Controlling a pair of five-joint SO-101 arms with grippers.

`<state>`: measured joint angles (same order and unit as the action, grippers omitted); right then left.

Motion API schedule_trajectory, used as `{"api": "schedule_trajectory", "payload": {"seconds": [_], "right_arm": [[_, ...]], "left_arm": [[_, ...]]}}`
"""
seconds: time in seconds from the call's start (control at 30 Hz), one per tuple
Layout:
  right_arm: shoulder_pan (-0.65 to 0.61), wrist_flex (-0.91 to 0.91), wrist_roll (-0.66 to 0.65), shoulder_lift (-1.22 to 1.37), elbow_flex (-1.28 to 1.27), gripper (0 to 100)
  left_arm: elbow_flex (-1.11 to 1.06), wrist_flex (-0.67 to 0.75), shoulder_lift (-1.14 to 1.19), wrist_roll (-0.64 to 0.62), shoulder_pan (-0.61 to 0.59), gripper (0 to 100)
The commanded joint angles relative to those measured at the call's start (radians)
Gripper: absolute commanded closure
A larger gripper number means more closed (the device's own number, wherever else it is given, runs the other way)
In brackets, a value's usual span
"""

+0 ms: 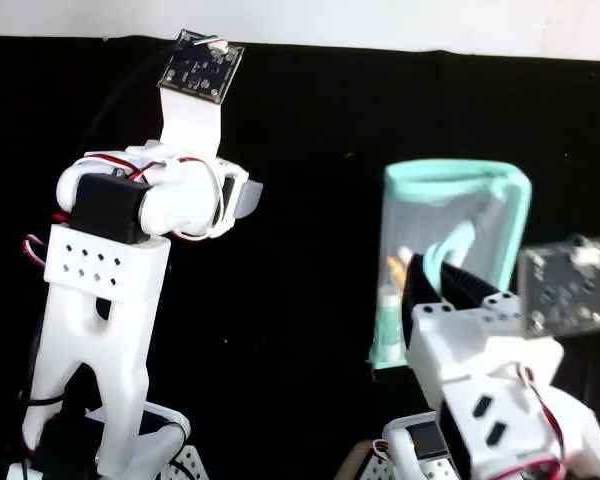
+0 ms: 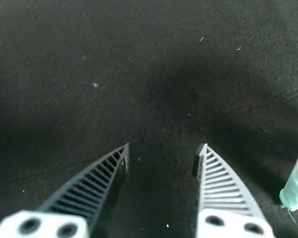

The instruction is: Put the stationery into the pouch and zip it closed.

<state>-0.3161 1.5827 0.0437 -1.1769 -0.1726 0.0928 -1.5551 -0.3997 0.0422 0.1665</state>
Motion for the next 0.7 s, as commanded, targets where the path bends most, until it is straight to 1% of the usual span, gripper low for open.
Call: {"api": "schedule_trajectory", "payload": {"seconds": [0.0,0.1,0.2,0.23,0.4,0.5,0.57,0.67], "right_arm": [[0.004,-0.045,0.006,0.008,0.088,99.4],[0.004,-0.068,0.006,0.010,0.124,99.4],[0.010,-0.105,0.008,0.010,0.150,99.4],[0.030,-0.125,0.008,0.010,0.160,99.4],[0.211,-0.263,0.006,0.010,0.196,99.4],[0.255,-0.303,0.006,0.010,0.205,99.4],[0.259,-0.318,0.006,0.010,0.205,99.4],[0.259,-0.351,0.006,0.010,0.205,99.4]], "left_arm": [[0.008,-0.002,-0.008,0.006,0.005,77],[0.012,-0.002,-0.008,0.006,0.008,77],[0.005,-0.003,-0.008,0.006,0.053,77],[0.005,-0.012,-0.008,0.006,0.076,77],[0.004,-0.048,-0.033,0.006,0.205,77],[0.004,-0.063,-0.094,0.006,0.237,77],[0.002,-0.072,-0.147,0.006,0.240,80],[0.001,-0.072,-0.219,0.006,0.240,88]]}}
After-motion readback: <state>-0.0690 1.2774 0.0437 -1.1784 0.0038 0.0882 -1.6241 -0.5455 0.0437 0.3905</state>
